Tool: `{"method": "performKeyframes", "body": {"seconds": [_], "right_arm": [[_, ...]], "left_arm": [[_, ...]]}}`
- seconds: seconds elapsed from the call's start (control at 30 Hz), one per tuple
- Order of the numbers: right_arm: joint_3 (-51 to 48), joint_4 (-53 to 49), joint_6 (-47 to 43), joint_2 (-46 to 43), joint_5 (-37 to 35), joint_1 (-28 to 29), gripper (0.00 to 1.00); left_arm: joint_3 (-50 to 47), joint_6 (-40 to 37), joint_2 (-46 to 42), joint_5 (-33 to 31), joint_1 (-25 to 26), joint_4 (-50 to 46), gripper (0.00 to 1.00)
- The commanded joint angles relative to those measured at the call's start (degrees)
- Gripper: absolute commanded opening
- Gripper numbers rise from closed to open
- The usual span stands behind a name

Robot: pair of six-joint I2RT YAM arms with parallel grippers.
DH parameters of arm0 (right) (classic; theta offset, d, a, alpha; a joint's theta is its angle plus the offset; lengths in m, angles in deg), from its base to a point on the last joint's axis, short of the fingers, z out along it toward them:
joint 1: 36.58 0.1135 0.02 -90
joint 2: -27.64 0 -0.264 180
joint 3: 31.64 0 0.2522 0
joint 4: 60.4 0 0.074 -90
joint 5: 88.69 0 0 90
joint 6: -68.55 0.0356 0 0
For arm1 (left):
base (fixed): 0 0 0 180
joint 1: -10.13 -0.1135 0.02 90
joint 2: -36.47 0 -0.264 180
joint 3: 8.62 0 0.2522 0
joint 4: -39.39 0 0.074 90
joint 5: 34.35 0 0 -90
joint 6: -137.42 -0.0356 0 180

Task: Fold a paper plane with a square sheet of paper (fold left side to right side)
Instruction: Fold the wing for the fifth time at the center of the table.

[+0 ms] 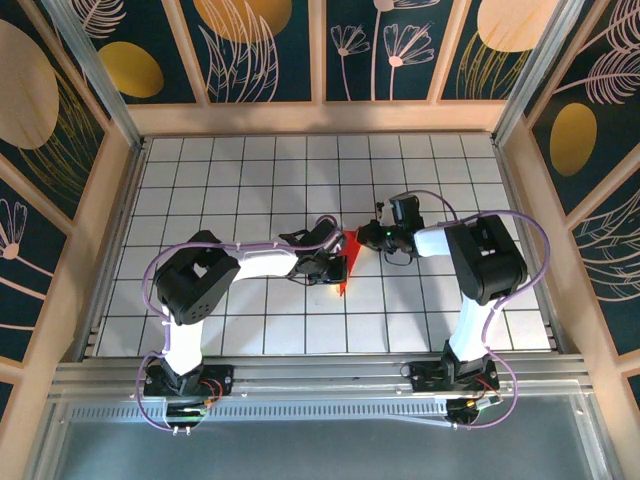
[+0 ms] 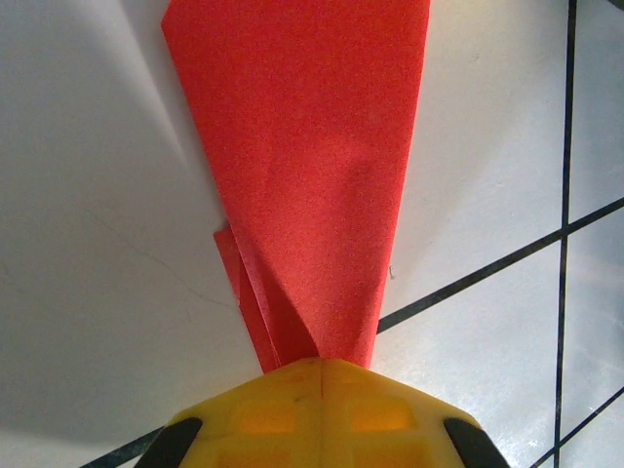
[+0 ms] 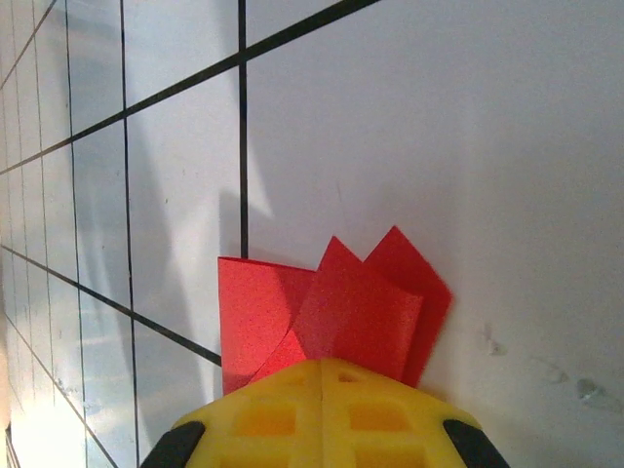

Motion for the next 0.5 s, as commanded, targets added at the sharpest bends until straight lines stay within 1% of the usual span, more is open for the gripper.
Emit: {"method": "performKeyframes", "body": {"seconds": [0.0,0.47], "right_arm": [[2.0,-1.7,-2.0,1.9,-1.7,-1.5,0.00],[6.6,-4.4,-3.5,5.3,-1.8,-5.9,0.00]], "left_arm": [[-2.5,-1.0,5.0,-7.4,-0.6,-9.8,0.00],[-2.5,-0.9,5.0,-7.5,-0.7,-9.8,0.00]]}}
